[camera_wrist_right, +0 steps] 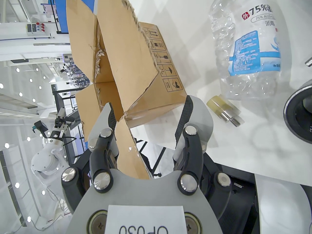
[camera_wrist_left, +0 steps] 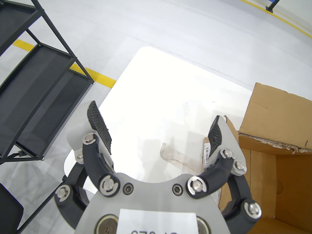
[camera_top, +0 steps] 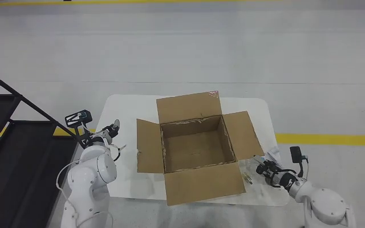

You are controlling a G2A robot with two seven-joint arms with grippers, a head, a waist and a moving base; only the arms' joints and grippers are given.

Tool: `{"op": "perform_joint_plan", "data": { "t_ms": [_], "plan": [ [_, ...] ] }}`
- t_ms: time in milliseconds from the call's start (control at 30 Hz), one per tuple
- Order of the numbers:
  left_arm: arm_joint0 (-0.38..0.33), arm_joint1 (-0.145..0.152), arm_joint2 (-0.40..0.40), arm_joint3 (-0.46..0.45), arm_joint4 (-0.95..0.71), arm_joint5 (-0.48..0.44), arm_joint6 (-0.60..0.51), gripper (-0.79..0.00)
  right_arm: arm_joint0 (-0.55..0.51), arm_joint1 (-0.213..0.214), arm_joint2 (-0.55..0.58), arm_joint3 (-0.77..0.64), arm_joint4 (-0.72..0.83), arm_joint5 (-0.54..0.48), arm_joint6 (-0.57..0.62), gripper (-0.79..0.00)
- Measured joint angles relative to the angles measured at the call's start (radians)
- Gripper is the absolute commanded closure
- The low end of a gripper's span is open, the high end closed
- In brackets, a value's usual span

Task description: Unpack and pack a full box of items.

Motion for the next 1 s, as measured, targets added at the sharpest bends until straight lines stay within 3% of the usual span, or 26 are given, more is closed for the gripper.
{"op": "perform_joint_plan", "data": {
  "t_ms": [133,233,267,567,1000],
  "plan": [
    [0.000,0.000,0.000,0.000,0.000,0.000,0.000,-0.785,0.050,0.008,-0.031,0.055,-0.005,0.017,-0.005,-0.336],
    [0.000,0.000,0.000,0.000,0.000,0.000,0.000,-0.785,0.075,0.015,-0.047,0.082,-0.006,0.017,-0.008,-0.139],
    [0.000,0.000,0.000,0.000,0.000,0.000,0.000,-0.785,0.078,0.017,-0.051,0.085,-0.009,0.017,-0.010,0.000],
    [0.000,0.000,0.000,0.000,0.000,0.000,0.000,-0.785,0.044,0.032,-0.068,0.055,0.013,-0.001,-0.021,0.000],
    [0.000,0.000,0.000,0.000,0.000,0.000,0.000,-0.785,-0.172,0.041,-0.090,-0.165,0.015,0.033,-0.114,0.000]
  ]
}}
